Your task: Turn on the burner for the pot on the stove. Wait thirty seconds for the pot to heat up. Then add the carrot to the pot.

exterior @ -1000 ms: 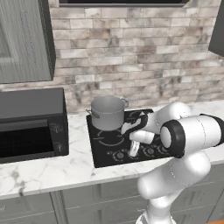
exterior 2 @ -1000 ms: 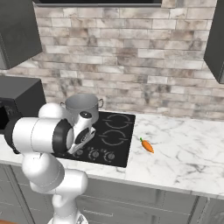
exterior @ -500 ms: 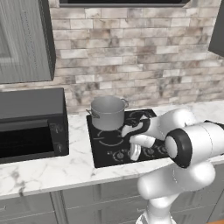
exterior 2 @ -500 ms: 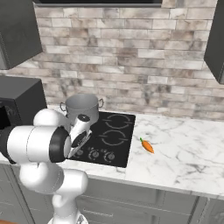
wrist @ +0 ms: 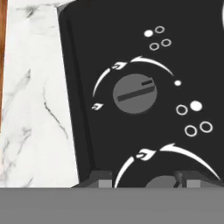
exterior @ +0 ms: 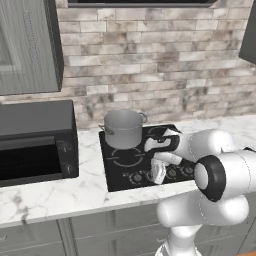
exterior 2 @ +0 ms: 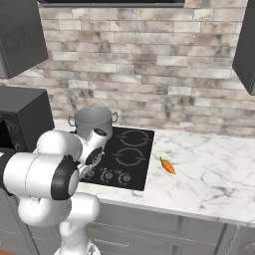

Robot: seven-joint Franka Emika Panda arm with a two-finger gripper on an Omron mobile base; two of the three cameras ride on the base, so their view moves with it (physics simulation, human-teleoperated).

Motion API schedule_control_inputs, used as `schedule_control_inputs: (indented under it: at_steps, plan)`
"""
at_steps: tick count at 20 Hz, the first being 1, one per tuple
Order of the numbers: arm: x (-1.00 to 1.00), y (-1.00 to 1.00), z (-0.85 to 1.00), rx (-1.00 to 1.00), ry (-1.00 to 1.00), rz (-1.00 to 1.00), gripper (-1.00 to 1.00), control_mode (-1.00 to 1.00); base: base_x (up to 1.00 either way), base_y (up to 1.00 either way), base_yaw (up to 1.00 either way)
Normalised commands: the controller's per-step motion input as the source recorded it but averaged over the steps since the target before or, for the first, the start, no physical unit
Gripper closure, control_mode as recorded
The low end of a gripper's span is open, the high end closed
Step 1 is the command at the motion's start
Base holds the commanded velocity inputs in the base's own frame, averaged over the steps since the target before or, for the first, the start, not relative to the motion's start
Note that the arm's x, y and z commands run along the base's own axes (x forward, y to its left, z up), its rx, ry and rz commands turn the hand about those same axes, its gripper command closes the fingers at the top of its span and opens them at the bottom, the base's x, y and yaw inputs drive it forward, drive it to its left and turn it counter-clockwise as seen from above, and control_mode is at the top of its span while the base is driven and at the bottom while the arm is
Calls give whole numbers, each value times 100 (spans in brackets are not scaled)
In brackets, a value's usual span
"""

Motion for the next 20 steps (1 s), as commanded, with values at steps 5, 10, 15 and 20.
schedule_control_inputs:
  at_steps: [5,10,15,20]
  plan:
    - [1,-20,100,0,-1,0,100,-100,0,0,0]
    - [0,0,100,0,-9,0,100,-100,0,0,0]
    - [-11,0,100,-3,-23,0,100,-100,0,0,0]
    - [-9,0,100,-5,-20,0,-100,-100,0,0,0]
